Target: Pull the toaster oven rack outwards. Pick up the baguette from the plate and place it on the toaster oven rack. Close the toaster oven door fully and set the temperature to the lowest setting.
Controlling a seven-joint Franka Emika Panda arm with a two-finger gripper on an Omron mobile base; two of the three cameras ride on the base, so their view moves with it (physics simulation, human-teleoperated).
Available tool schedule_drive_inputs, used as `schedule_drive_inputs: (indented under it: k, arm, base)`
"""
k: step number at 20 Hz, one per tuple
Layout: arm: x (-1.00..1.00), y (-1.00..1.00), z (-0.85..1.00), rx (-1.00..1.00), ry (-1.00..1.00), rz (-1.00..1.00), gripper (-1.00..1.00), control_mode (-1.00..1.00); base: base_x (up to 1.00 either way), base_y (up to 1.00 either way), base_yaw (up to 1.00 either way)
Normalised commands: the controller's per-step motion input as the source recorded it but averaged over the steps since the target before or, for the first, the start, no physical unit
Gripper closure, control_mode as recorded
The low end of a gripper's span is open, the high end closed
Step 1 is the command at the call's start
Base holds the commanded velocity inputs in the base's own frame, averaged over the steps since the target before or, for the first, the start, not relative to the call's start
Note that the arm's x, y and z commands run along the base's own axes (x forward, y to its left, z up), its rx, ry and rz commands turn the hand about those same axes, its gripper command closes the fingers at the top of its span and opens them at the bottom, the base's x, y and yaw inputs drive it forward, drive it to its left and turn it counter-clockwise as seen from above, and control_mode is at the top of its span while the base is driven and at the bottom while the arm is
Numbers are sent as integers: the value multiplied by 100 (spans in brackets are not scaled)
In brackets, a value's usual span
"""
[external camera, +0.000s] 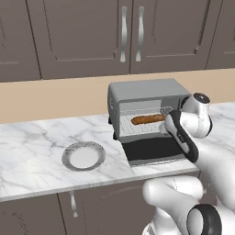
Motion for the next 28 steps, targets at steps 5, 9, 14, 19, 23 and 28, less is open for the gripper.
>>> schedule_drive_inputs:
  k: [5, 9, 14, 19, 23, 28]
  arm:
    - [30, 0, -11, 0, -3, 0, -100, -100]
    - [35, 0, -11, 0, 0, 0, -100, -100]
    - [25, 0, -15, 0, -1, 0, -100, -100]
    - [28, 1, -15, 0, 0, 0, -100, -100]
    - [30, 0, -12, 0, 0, 0, -100, -100]
    - [30, 0, -9, 0, -2, 0, -100, -100]
  base:
    - [0, 0, 0]
    - [0, 0, 0]
    - [0, 0, 0]
    - [0, 0, 0]
    - [0, 0, 0]
    - [0, 0, 0]
